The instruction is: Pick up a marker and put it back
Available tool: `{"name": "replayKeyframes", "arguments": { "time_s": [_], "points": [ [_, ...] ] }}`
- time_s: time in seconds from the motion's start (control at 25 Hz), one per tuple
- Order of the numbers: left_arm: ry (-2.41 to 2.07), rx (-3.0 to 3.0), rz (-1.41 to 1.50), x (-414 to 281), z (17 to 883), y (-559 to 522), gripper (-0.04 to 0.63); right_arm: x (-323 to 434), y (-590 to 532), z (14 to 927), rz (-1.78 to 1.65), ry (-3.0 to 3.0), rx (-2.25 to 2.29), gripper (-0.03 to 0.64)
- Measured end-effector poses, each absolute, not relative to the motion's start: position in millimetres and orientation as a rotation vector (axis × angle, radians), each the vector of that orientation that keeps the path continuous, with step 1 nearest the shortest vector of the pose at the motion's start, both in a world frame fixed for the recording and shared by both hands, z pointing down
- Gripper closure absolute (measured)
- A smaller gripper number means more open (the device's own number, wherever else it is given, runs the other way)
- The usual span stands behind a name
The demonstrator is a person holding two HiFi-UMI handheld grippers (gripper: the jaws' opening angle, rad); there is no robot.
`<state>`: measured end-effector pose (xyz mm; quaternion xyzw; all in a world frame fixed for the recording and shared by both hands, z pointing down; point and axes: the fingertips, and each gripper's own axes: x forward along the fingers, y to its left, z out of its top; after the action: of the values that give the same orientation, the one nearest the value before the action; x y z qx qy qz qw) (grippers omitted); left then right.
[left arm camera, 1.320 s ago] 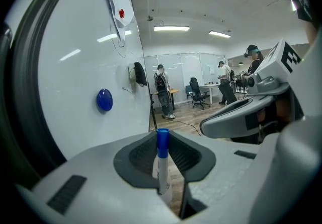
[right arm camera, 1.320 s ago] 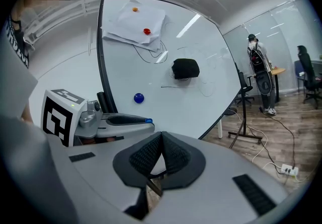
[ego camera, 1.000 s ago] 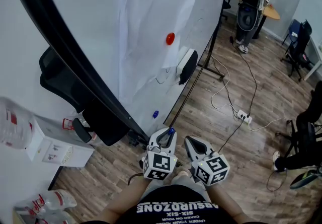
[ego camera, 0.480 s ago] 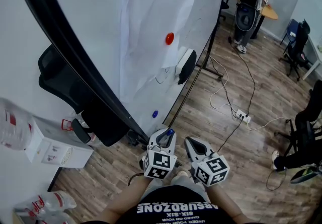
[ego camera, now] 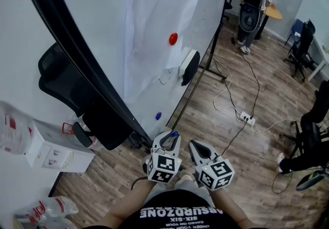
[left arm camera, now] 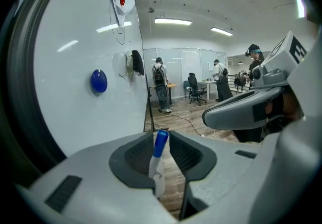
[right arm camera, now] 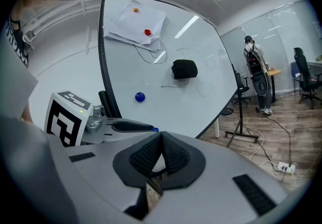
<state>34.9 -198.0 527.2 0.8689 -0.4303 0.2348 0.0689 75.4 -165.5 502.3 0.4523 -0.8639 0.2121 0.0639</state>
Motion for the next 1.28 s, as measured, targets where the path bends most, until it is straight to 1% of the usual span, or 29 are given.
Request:
{"name": "replayKeyframes", "arguments": {
  "time_s": [0.4,0.8,1.28],
  "points": [
    [-1.312,2.648,0.626,34,508,-196,0.489,74,-159,501,0.636,-2.604,1.38,0.62],
    [-1.281,2.675,0.515,32,484,-186,0.489,68,-151,499,0.633,-2.611,1.382,0.62],
    [-1.311,2.641,0.467,19,469,-169,0.49,57,-138,494,0.628,-2.628,1.377,0.62]
  ]
}}
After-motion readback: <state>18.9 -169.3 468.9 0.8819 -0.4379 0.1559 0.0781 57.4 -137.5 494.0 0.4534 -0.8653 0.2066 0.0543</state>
